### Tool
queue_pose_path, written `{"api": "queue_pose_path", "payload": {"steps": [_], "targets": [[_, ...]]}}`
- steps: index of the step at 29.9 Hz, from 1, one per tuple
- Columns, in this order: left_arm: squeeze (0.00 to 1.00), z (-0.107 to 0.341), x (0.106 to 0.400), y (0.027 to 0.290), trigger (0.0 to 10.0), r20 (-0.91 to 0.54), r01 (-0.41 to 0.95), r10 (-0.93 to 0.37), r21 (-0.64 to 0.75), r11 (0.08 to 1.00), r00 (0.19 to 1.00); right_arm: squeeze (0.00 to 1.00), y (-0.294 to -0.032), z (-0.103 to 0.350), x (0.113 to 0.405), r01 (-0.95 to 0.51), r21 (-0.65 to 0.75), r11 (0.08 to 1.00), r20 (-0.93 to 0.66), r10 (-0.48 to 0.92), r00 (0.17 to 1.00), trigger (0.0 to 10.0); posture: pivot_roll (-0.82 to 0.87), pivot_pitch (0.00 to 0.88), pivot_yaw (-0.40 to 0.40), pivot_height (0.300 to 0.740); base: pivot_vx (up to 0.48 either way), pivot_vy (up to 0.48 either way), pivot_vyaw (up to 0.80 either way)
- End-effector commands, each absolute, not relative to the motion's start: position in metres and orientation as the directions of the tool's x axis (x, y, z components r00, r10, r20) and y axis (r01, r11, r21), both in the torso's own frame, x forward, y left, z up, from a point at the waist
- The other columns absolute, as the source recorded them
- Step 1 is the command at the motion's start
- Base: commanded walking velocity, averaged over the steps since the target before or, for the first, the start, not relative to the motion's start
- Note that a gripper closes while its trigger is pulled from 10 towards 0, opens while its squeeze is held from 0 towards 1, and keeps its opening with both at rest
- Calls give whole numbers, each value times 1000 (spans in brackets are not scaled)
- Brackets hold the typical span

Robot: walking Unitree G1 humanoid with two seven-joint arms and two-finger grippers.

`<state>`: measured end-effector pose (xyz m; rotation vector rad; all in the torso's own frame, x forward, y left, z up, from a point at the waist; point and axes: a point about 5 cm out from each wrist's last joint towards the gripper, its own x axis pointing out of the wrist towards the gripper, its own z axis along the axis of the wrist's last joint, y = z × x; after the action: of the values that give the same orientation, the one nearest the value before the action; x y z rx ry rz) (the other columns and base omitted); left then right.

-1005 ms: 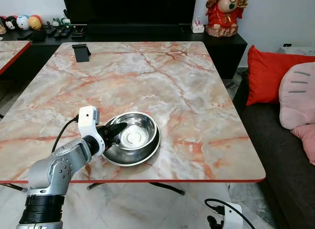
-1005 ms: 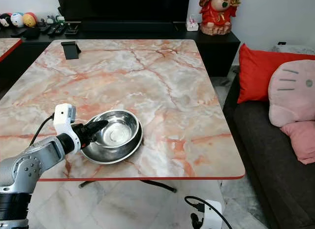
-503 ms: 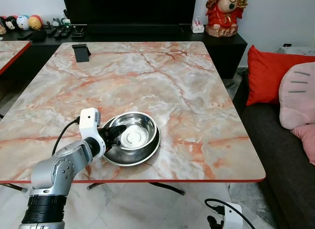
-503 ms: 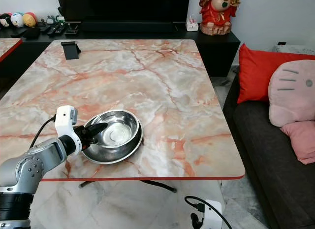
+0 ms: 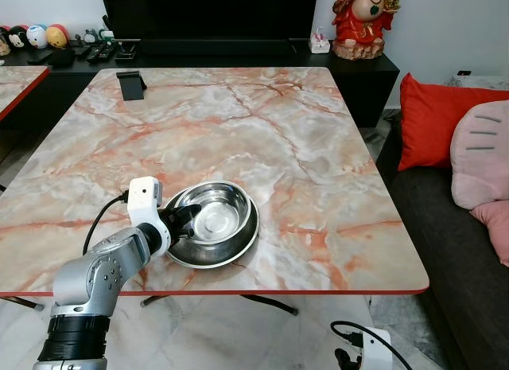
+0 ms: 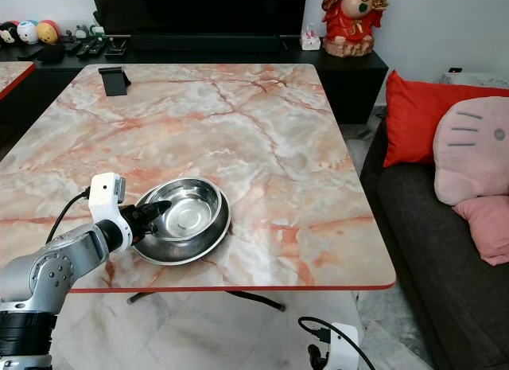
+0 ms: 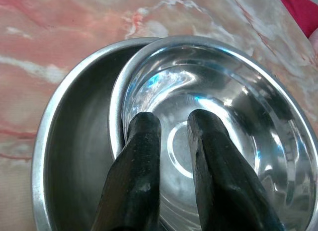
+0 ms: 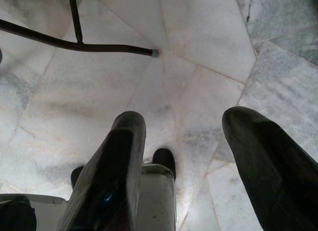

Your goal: Setting the table

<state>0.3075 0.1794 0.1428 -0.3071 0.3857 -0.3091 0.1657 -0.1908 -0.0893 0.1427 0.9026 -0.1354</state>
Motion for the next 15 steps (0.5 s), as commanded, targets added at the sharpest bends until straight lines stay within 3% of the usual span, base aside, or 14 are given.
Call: {"api": "queue_pose_path", "payload": {"steps": [1,15], "targets": [[0,147,311,183,10000,-314,215,-318,-321,922,894,0,-193,-90,164,188,64,980,-796,-63,602,10000,47,0,-21,724,0,0,0],[0,152,312,181,10000,-279,224,-318,-322,920,906,0,-193,-90,164,186,63,981,-796,-63,601,10000,47,0,-24,724,0,0,0]]}}
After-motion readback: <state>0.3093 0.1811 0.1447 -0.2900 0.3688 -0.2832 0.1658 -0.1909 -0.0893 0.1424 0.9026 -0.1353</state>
